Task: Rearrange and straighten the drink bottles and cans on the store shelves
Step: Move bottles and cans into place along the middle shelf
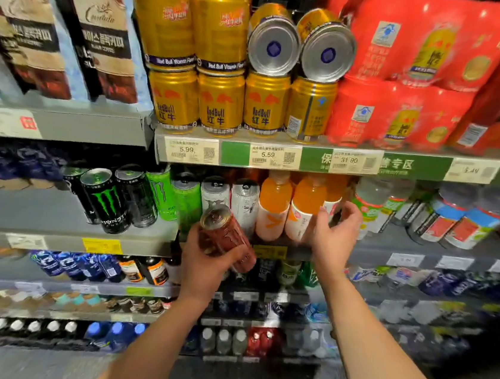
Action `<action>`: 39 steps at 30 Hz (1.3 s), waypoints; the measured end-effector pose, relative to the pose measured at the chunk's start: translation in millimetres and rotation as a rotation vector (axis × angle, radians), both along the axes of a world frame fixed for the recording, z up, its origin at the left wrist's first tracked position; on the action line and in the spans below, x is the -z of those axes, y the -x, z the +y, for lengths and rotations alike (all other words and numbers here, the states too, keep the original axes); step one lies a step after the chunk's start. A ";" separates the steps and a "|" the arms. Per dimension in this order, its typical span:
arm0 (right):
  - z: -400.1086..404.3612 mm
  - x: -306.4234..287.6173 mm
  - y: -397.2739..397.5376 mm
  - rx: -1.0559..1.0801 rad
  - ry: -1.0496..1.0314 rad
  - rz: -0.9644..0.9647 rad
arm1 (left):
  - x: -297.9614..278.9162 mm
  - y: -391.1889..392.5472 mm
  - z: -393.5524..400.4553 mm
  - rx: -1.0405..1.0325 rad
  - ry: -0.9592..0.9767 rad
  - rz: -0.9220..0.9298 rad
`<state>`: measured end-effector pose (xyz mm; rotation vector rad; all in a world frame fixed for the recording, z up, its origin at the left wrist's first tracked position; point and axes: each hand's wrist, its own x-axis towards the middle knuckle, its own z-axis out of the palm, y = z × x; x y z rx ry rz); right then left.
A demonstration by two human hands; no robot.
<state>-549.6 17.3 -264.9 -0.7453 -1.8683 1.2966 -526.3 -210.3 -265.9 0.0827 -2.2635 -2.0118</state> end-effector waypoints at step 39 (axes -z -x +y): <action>196.7 13.4 -56.8 -0.002 -0.034 0.028 | -26.8 -39.3 206.6 0.060 -0.052 -0.041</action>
